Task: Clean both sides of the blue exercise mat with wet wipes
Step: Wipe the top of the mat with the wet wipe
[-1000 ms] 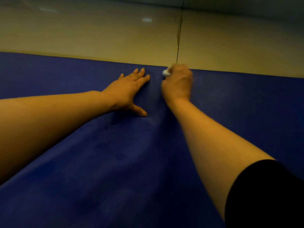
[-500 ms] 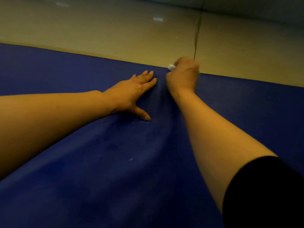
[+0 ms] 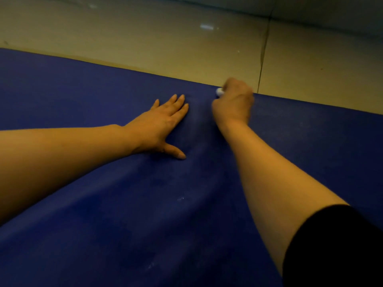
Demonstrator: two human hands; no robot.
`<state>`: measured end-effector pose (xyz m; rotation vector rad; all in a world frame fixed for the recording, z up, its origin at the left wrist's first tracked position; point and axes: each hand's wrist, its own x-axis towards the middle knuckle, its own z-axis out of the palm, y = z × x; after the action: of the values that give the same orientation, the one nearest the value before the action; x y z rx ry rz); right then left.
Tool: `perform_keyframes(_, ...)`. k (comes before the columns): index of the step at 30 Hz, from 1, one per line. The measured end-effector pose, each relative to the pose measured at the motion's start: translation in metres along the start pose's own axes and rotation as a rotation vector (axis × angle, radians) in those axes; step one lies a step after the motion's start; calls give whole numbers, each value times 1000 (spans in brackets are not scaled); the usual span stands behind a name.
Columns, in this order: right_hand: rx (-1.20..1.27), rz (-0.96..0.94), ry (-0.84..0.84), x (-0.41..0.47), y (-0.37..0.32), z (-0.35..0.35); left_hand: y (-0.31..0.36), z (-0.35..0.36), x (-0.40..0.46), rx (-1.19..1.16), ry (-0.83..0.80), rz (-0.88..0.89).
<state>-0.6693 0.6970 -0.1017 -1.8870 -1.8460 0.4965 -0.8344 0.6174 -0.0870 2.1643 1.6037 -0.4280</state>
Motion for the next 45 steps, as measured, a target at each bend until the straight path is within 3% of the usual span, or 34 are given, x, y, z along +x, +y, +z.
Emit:
perform_keyframes(2, 31, -135, -85, -8, -21, 14, 0, 0, 1, 3, 0, -1)
perform_keyframes(5, 79, -172, -143, -6, -10, 9, -3, 0, 0, -8, 3, 5)
perform_keyframes(11, 39, 65, 17, -3, 43, -25, -2, -2, 1, -1, -7, 2)
perform_keyframes(16, 103, -238, -110, -39, -7, 14, 0, -1, 0, 6, 5, -10)
perform_keyframes(19, 116, -295, -170, -34, 2, 8, -1, 0, -1, 21, -3, -5)
perform_keyframes(24, 172, -110, 93, -38, 67, -30, -3, 7, -8, 30, -37, 18)
perform_keyframes(27, 184, -167, 138, -50, 56, -18, -7, 12, -14, 55, -52, 78)
perform_keyframes(30, 145, -322, -3, -60, 20, 8, -6, 12, -14, 79, -61, 80)
perform_keyframes(32, 163, -346, -115, -64, 11, 10, -5, 12, -17, 96, -68, 80)
perform_keyframes(34, 184, -332, -118, -62, 24, -3, -6, 13, -23, 124, -79, 96)
perform_keyframes(38, 93, -91, 20, -61, 61, -37, -7, 20, -44, 167, -133, 99)
perform_keyframes(41, 39, 18, -22, -76, 41, -30, -1, 24, -51, 198, -140, 59)
perform_keyframes(45, -24, -244, -222, -100, -8, -1, 4, 22, -51, 268, -130, 35)
